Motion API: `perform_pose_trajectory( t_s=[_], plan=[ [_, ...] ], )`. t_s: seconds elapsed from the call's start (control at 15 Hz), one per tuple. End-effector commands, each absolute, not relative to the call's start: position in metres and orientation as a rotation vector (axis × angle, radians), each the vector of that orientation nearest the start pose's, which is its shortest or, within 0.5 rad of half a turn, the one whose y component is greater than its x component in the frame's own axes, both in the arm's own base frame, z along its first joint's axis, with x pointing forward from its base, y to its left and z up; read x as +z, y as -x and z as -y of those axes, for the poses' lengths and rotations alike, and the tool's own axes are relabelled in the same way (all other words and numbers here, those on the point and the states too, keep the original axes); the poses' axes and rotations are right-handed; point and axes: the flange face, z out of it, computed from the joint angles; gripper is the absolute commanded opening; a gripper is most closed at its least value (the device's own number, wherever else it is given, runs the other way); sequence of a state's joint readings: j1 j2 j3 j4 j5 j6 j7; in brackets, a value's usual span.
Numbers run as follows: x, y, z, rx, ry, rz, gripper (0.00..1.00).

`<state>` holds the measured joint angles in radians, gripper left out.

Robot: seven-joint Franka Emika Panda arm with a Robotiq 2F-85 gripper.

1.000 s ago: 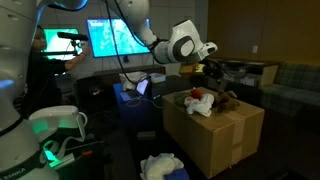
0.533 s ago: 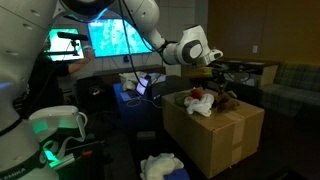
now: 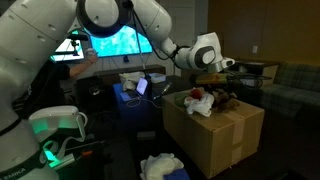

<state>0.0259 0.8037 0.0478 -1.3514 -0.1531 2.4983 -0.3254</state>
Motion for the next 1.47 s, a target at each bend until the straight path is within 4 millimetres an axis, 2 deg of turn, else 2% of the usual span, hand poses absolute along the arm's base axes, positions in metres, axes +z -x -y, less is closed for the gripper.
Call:
perform_pose_trajectory(
  t_s=[0.0, 0.47, 0.6, 0.8, 1.13, 1.27, 1.33, 1.4],
  plan=[
    [0.272, -0.793, -0.035, -0.519, 3.117, 0.802, 1.0],
    [0.249, -0.809, -0.022, -0.41, 3.118, 0.816, 1.0],
    [0.248, -0.813, -0.02, -0.393, 3.122, 0.816, 0.74],
    [0.251, -0.816, -0.019, -0.376, 3.126, 0.815, 0.49],
    [0.266, -0.819, -0.02, -0.389, 3.132, 0.806, 0.13],
    [0.275, -0.82, -0.021, -0.409, 3.134, 0.8, 0.02],
    [0.279, -0.82, -0.022, -0.423, 3.135, 0.796, 0.06],
    [0.282, -0.82, -0.023, -0.428, 3.135, 0.798, 0.05]
  ],
)
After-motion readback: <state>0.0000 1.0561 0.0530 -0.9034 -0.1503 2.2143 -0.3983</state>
